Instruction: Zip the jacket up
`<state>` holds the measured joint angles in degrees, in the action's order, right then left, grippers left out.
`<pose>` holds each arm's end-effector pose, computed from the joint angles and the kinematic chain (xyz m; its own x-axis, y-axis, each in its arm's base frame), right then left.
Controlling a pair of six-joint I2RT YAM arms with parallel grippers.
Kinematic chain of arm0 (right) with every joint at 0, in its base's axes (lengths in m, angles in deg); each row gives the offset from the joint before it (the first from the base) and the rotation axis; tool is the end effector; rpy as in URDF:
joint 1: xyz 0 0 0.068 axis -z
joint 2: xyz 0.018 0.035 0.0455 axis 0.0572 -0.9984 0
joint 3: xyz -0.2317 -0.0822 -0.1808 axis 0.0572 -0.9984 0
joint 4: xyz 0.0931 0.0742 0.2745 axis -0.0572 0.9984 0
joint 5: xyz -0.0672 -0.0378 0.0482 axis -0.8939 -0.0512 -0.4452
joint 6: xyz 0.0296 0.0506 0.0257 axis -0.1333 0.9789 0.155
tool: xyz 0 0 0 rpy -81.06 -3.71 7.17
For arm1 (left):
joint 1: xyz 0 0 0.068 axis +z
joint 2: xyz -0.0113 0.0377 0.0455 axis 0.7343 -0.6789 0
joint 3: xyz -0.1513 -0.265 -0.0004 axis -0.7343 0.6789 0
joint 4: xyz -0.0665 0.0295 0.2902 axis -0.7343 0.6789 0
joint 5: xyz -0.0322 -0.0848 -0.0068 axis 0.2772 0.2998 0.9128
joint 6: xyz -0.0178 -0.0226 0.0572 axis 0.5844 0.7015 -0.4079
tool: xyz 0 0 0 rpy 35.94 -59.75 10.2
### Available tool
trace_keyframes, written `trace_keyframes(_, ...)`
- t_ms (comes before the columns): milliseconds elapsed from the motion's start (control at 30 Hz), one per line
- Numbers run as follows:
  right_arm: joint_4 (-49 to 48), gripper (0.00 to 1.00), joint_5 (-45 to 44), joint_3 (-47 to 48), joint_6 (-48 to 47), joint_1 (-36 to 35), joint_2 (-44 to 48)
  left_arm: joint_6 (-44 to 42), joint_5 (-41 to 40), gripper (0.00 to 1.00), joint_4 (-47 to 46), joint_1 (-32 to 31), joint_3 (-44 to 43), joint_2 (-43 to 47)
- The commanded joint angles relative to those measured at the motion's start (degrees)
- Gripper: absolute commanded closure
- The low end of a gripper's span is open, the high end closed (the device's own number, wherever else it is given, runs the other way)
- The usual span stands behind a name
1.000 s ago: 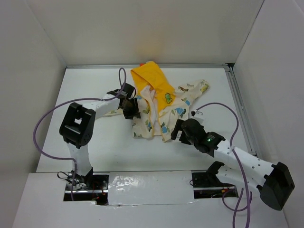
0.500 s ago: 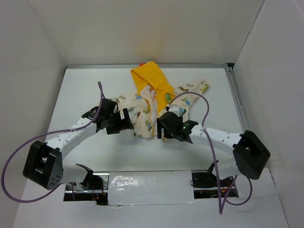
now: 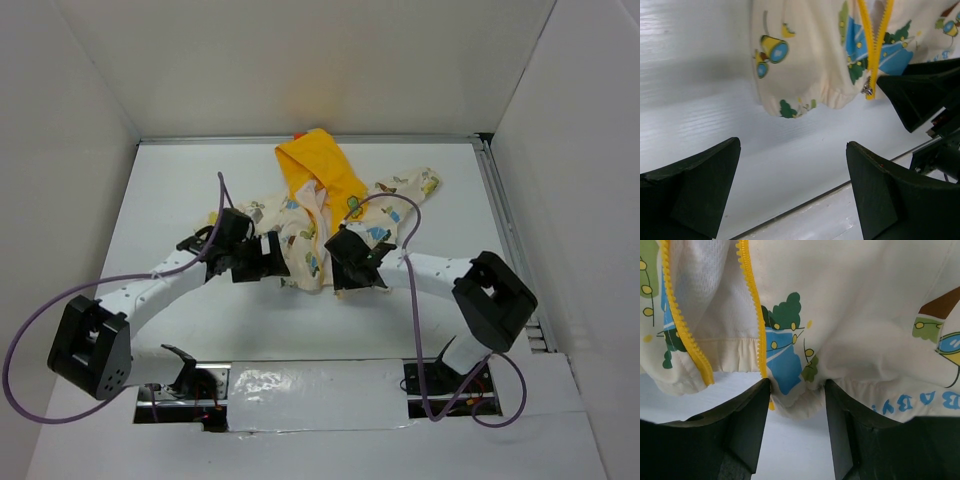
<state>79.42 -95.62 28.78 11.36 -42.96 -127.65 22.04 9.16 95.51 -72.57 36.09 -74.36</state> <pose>0.2411 0.2325 0.1651 -0.8467 -0.0975 -0.5231 -0.1572 0.9850 0.0709 0.2653 -0.1367 0.2264 -0.8768 -0.2771 -0.3930 -0.0293 0.8465 -0.5315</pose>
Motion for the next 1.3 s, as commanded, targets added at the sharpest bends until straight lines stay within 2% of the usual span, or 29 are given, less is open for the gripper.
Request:
trace_keyframes(0, 1.2, 0.45, 0.1, 3.1, -0.4, 0.1, -1.3, -2.5, -0.3, 0.01, -1.5, -2.5, -3.4, -1.0)
trace_keyframes(100, 2.0, 0.52, -1.3, 3.6, 0.3, 0.3, -2.6, -2.9, -0.7, 0.01, -1.3, -3.9, -5.4, -2.7)
trace_keyframes(200, 1.2, 0.65, -0.8, 3.2, 0.6, 0.3, -2.6, -3.0, -2.0, 0.01, 0.0, -5.2, -7.7, -5.3)
trace_keyframes(367, 0.7, 0.76, -0.7, 2.2, 0.9, 0.4, -0.4, -3.1, -4.8, 0.01, 2.2, -7.7, -12.0, -10.3)
trace_keyframes(500, -1.2, 0.80, 0.9, 0.1, 0.9, 0.5, 4.0, -1.8, -8.5, 0.01, 4.5, -10.5, -14.4, -13.8)
trace_keyframes(567, -3.2, 0.88, 1.4, -1.9, 0.5, 1.0, 7.2, -1.2, -10.4, 0.01, 5.9, -11.7, -16.0, -16.0)
trace_keyframes(767, -8.1, 0.90, 9.8, -7.5, 0.2, 5.5, 13.6, -1.4, -11.5, 0.06, 6.8, -11.9, -18.9, -21.7)
trace_keyframes(933, -9.7, 0.91, 12.3, -8.7, 0.0, 7.3, 14.9, -2.5, -10.4, 0.16, 5.9, -12.6, -21.0, -25.4)
trace_keyframes(1100, -10.6, 0.91, 13.0, -9.8, 0.3, 8.0, 14.9, -1.7, -11.1, 0.15, 6.8, -14.5, -22.3, -27.3)
trace_keyframes(1233, -10.4, 0.91, 12.8, -10.3, 0.4, 8.0, 15.3, 0.3, -11.5, 0.15, 9.0, -15.3, -23.1, -25.6)
trace_keyframes(1267, -10.4, 0.91, 12.5, -10.5, 0.5, 8.1, 15.4, 0.9, -13.8, 0.15, 10.3, -15.9, -23.7, -25.2)
